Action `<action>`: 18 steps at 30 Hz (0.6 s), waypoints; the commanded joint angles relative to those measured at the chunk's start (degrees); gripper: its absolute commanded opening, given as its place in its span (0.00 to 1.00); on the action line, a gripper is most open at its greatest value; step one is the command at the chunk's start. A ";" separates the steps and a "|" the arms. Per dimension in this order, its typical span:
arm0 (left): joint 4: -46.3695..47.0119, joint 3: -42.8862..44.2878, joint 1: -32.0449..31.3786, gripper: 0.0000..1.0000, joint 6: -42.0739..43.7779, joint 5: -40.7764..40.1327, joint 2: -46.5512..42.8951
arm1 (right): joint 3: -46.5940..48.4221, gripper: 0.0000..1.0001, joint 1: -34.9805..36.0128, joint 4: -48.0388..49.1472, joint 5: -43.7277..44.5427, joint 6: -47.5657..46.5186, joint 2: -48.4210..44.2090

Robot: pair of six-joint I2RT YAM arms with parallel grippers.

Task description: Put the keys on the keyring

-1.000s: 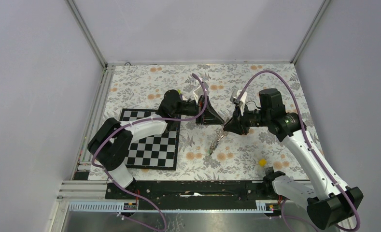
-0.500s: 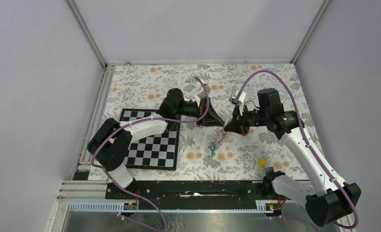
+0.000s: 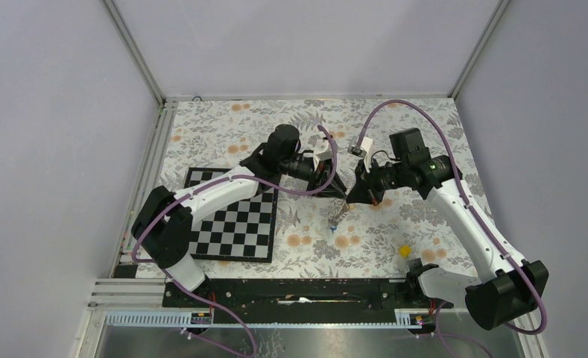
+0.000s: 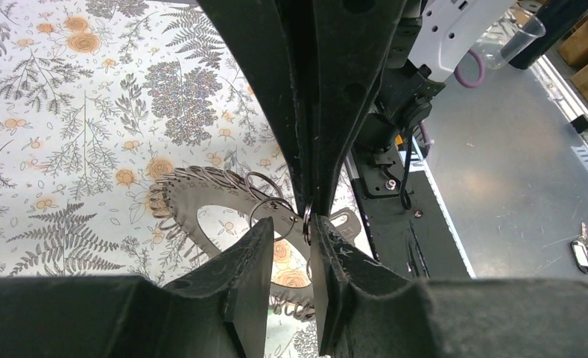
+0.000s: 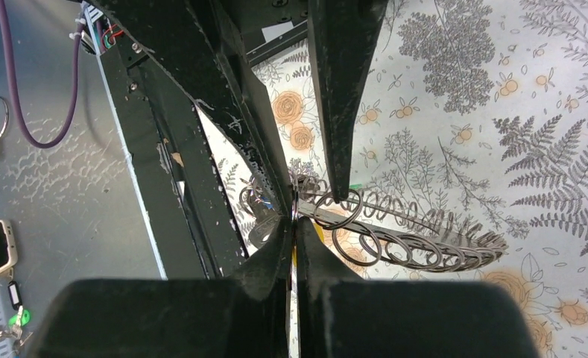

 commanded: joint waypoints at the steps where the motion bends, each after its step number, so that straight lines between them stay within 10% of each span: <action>1: -3.59 2.75 -0.43 0.28 5.42 -1.61 -0.88 | 3.38 0.00 0.22 -1.71 -3.55 -1.02 0.12; 18: -3.51 4.19 -0.87 0.33 3.40 0.54 0.26 | 2.04 0.00 0.27 -3.04 -3.02 -2.98 0.81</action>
